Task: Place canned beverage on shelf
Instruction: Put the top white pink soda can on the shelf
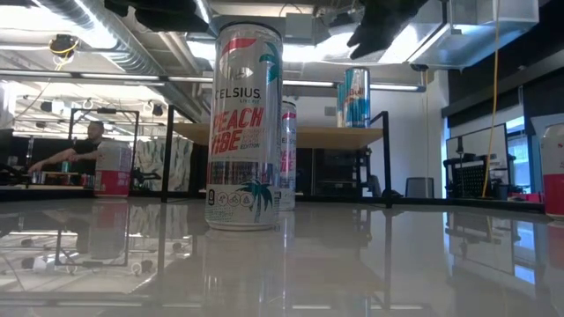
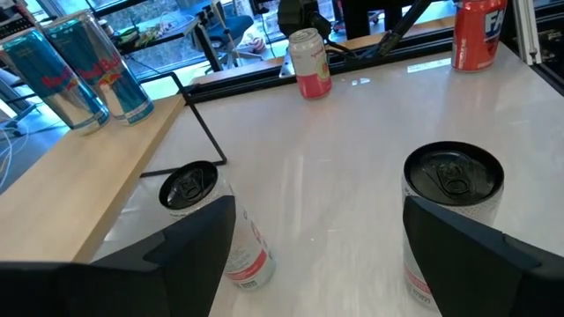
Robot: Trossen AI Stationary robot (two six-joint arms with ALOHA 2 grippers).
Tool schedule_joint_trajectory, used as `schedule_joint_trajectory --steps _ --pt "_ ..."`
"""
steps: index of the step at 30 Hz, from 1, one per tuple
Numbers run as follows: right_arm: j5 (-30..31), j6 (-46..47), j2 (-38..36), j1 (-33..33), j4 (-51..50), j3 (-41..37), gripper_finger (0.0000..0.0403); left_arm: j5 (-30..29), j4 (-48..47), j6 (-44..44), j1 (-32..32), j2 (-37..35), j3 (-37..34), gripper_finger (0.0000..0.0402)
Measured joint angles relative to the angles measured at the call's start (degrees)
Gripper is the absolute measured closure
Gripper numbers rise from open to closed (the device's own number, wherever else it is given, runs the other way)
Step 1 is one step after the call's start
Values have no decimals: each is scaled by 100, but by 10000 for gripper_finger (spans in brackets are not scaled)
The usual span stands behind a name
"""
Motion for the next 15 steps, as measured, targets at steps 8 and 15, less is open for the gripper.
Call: schedule_joint_trajectory --steps 8,15 --pt "-33 306 9 935 75 23 50 70 0 0 0 0 0 83" --pt "17 930 18 1901 1387 -687 49 159 0 0 2 0 0 83"
